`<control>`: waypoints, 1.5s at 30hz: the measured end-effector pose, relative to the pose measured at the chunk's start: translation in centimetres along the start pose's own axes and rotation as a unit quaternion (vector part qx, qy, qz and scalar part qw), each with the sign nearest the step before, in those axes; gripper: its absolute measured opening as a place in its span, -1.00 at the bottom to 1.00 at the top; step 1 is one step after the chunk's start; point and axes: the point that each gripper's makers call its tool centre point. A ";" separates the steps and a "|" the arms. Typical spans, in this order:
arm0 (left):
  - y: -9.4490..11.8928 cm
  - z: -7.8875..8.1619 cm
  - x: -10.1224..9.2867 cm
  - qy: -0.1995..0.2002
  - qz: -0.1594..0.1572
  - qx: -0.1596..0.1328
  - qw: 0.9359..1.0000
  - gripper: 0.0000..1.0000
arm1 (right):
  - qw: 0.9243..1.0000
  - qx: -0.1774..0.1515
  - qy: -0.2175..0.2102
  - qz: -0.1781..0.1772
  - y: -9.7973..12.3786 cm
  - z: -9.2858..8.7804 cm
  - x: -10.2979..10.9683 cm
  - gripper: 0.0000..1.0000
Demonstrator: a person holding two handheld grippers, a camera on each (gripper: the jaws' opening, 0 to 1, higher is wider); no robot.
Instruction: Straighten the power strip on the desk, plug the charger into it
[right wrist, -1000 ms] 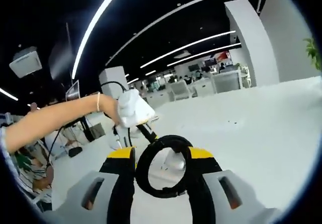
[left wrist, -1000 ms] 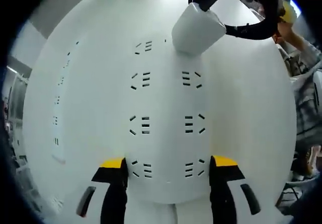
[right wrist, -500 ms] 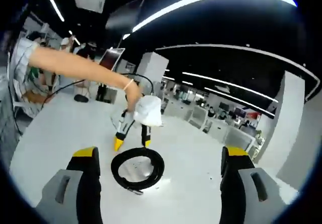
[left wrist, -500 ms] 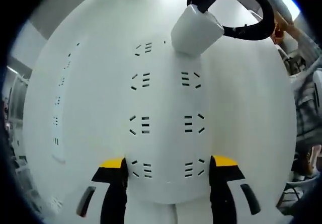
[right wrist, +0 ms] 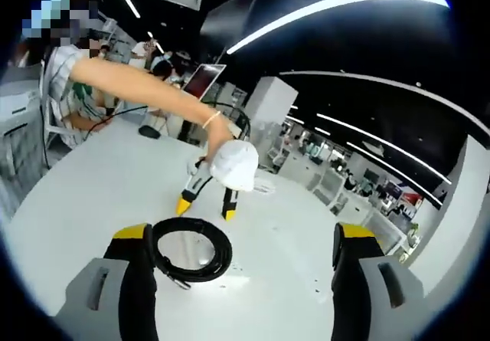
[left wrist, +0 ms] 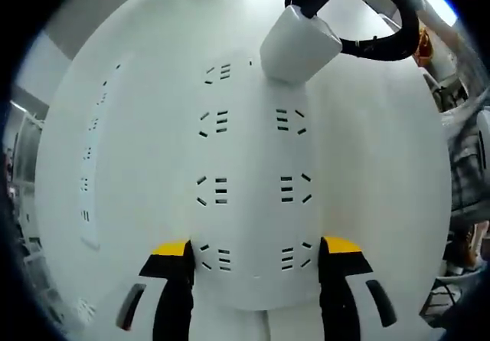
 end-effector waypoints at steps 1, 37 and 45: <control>0.0 0.0 0.0 0.000 0.000 0.001 1.000 0.32 | 1.000 0.002 -0.001 0.003 -0.1 -0.2 -0.1 0.86; 0.1 0.4 0.6 0.000 -0.001 -0.002 1.000 0.32 | 0.975 0.158 -0.017 0.153 -4.5 -6.5 3.9 0.17; 0.1 0.4 0.7 -0.001 -0.001 0.001 1.000 0.32 | 0.975 0.158 -0.009 0.155 -5.0 -6.2 3.7 -0.07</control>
Point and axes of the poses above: the point that each gripper's makers call its tool centre point, and the gripper's own axes: y roughly backward along the fingers, x roughly to its left, z roughly out of its top, and after that the axes turned 11 degrees about -x, right-handed
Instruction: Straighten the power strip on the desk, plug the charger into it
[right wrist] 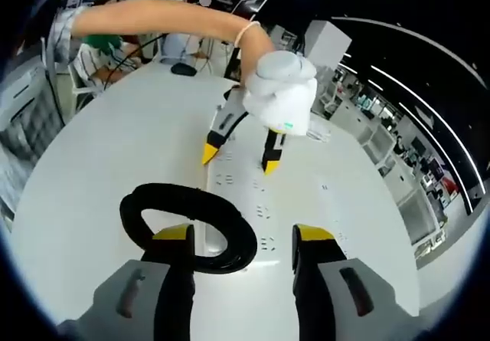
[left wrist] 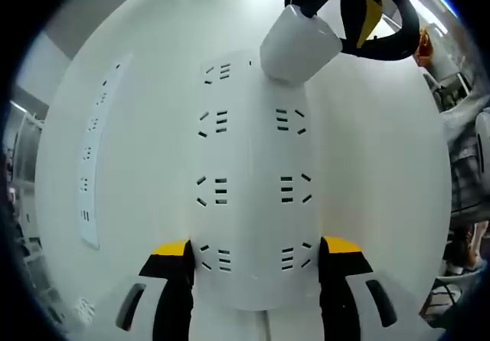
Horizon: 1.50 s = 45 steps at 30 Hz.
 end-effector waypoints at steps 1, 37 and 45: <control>0.0 0.0 0.0 0.000 0.000 0.000 1.000 0.32 | 1.000 0.000 0.001 0.000 0.0 0.0 0.0 -0.13; -0.1 0.0 -0.2 -0.013 -0.004 0.001 1.000 0.31 | 0.995 0.080 -0.038 0.047 -1.7 -0.9 1.3 -0.59; -0.1 0.2 -0.2 -0.036 -0.010 0.021 0.999 0.32 | 0.995 0.090 -0.035 0.038 -1.8 -1.0 1.7 -0.60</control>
Point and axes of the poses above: the point that each gripper's makers call its tool centre point, and the gripper's own axes: y roughly backward along the fingers, x roughly to its left, z roughly out of its top, and after that the axes turned 11 degrees about -x, right-handed
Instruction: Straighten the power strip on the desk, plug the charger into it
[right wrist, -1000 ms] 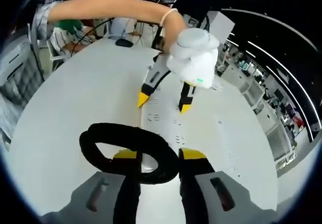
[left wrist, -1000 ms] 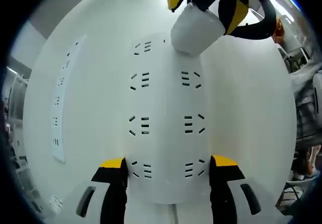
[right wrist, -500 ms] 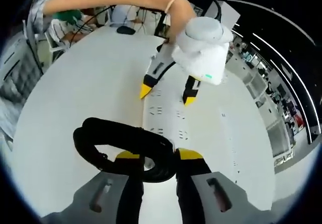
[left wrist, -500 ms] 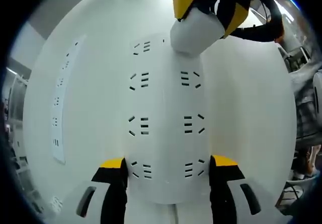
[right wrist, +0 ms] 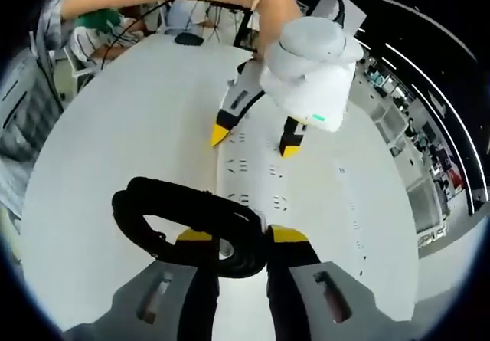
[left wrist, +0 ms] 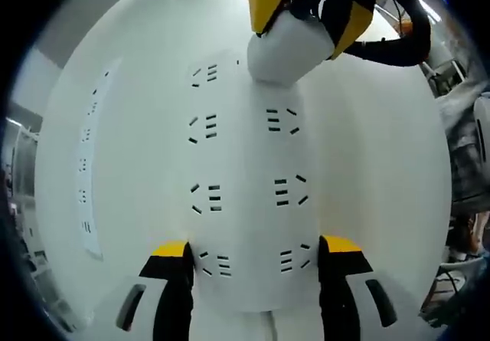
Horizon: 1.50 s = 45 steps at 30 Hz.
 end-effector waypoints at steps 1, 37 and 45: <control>0.0 0.1 0.0 -0.004 -0.001 0.003 1.000 0.32 | 1.000 0.002 0.000 0.004 0.0 0.0 -0.4 -0.60; -0.1 0.3 -0.1 -0.030 -0.007 0.007 0.999 0.35 | 0.982 0.183 0.015 -0.030 -1.1 -2.5 0.6 -0.55; -0.1 0.3 -0.2 -0.034 -0.010 -0.010 0.999 0.36 | 0.983 0.179 0.022 -0.036 -1.0 -2.3 0.9 -0.55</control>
Point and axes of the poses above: the point that each gripper's makers call its tool centre point, and the gripper's own axes: y roughly backward along the fingers, x roughly to its left, z roughly out of its top, and after that the axes turned 11 degrees about -x, right-handed
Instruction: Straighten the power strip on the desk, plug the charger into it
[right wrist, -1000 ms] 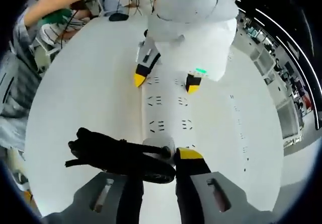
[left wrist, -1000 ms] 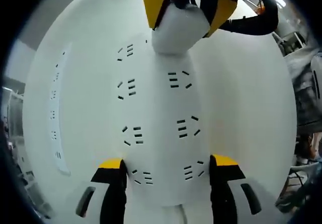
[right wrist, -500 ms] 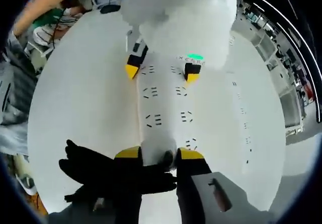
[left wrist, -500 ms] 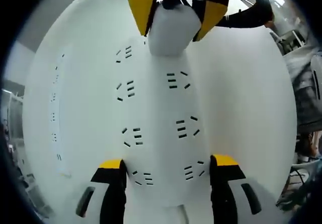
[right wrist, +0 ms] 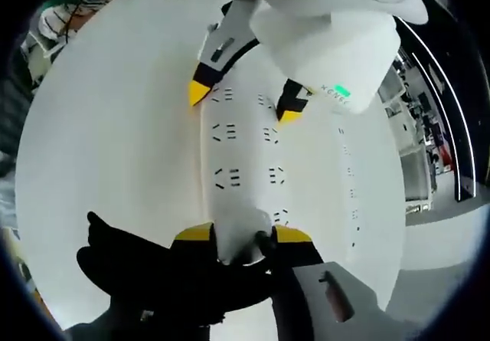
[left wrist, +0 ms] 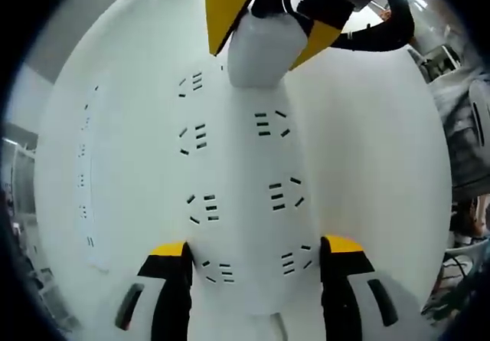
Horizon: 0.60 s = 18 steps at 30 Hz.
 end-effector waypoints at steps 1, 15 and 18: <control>0.0 0.0 0.0 0.000 0.000 -0.003 1.000 0.37 | 1.000 0.002 0.003 0.000 0.1 0.0 0.0 -0.55; 0.1 0.2 -0.1 0.003 -0.002 -0.050 0.999 0.40 | 0.997 -0.076 0.012 0.006 0.2 0.5 -0.5 -0.51; 0.1 0.2 -0.1 0.006 0.000 -0.065 0.998 0.39 | 0.995 -0.103 0.017 0.009 0.3 0.6 -0.5 -0.50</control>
Point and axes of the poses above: the point that each gripper's makers call its tool centre point, and the gripper's own axes: y roughly backward along the fingers, x roughly to its left, z roughly out of its top, and after that the axes turned 11 degrees about -x, right-handed
